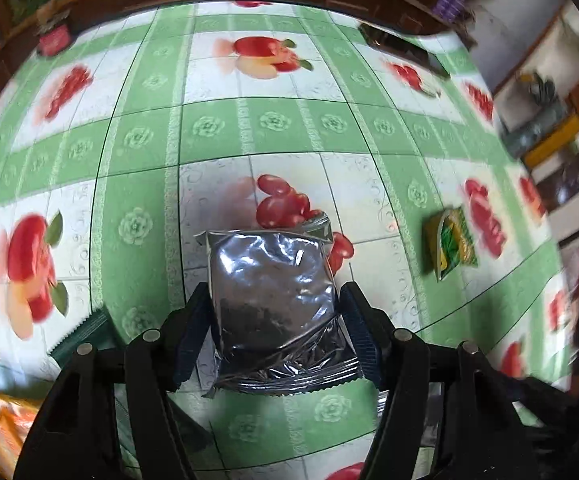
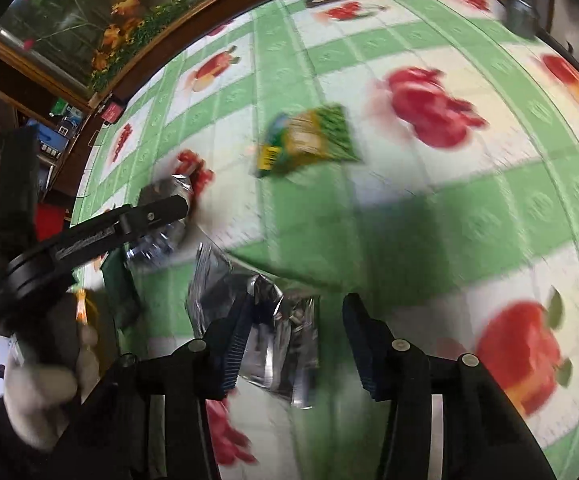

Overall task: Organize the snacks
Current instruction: 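Carry both silver foil packs toward the tray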

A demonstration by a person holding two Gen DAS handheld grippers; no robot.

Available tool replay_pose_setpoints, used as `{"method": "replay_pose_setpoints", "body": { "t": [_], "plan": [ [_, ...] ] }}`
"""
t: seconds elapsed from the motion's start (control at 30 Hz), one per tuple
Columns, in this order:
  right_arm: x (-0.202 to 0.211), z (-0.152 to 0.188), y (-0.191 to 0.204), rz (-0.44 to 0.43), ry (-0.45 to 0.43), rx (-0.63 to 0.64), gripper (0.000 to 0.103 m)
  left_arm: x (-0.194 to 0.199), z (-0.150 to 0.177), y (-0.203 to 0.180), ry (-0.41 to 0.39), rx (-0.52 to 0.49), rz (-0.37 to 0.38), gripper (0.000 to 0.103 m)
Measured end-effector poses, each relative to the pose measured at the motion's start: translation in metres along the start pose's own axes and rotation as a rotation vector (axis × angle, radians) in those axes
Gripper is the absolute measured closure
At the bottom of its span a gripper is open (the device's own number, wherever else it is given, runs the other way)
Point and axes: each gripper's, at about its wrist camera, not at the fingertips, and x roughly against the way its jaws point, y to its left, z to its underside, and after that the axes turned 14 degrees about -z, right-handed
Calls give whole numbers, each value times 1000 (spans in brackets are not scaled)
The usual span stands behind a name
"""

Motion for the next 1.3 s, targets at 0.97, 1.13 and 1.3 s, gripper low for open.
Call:
{"method": "replay_pose_setpoints", "body": {
  "t": [0.97,1.13,1.3],
  "plan": [
    [-21,27,33,67,133,346,41,118,134,95,-112,337,118,47],
    [12,46,16,0,126,264,41,131,178,109,-100,421,89,47],
    [50,70,5,-60,113,228,41,146,217,104,-86,464,56,47]
  ]
}}
